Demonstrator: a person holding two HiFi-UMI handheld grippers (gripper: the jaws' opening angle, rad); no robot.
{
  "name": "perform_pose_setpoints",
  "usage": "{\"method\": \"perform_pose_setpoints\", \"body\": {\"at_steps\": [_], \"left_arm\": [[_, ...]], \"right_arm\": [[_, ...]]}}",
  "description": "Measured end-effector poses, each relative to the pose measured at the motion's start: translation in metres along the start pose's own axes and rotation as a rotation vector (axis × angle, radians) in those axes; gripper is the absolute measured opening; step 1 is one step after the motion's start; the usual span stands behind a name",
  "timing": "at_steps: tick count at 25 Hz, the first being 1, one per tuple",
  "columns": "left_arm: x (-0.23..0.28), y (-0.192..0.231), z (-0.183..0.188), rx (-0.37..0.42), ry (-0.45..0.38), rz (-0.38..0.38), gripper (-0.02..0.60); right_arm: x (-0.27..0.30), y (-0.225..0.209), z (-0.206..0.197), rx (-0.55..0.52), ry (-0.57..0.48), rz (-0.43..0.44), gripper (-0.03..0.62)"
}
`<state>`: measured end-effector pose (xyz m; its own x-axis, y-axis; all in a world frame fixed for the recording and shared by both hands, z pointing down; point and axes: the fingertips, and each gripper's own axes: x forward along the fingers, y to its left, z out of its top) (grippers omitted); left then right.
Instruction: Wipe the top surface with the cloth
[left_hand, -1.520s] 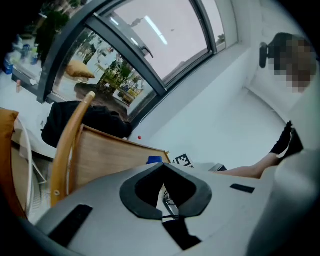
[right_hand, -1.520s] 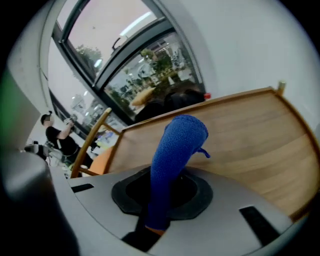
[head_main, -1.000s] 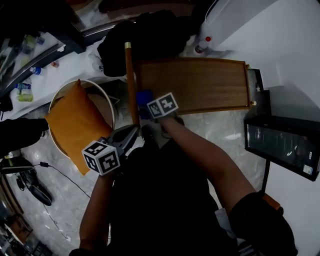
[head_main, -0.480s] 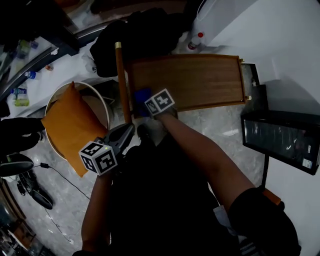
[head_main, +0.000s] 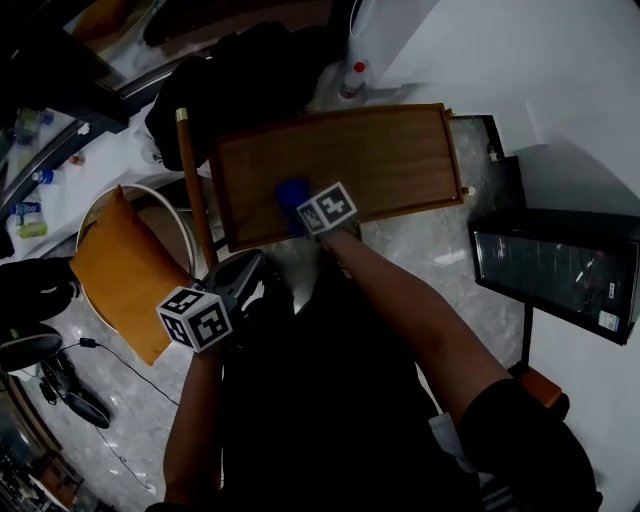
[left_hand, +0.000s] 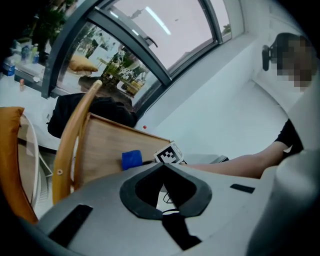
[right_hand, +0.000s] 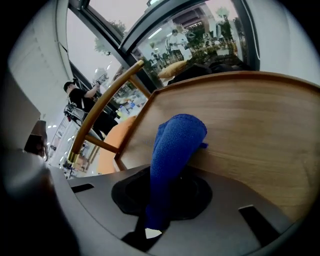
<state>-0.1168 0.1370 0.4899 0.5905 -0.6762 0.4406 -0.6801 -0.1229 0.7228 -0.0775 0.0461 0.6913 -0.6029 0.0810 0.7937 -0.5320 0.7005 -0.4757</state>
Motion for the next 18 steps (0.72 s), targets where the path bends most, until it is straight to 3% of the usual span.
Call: {"method": "perform_pose_setpoints", "body": {"at_steps": [10, 18], "left_arm": [[0.082, -0.042, -0.014, 0.074, 0.12, -0.036, 0.011], [0.128, -0.07, -0.012, 0.08, 0.139, -0.083, 0.011]], "right_arm": [[-0.067, -0.085, -0.021, 0.077, -0.056, -0.048, 0.069], [-0.131, -0.164, -0.042, 0.113, -0.088, -0.147, 0.069]]}}
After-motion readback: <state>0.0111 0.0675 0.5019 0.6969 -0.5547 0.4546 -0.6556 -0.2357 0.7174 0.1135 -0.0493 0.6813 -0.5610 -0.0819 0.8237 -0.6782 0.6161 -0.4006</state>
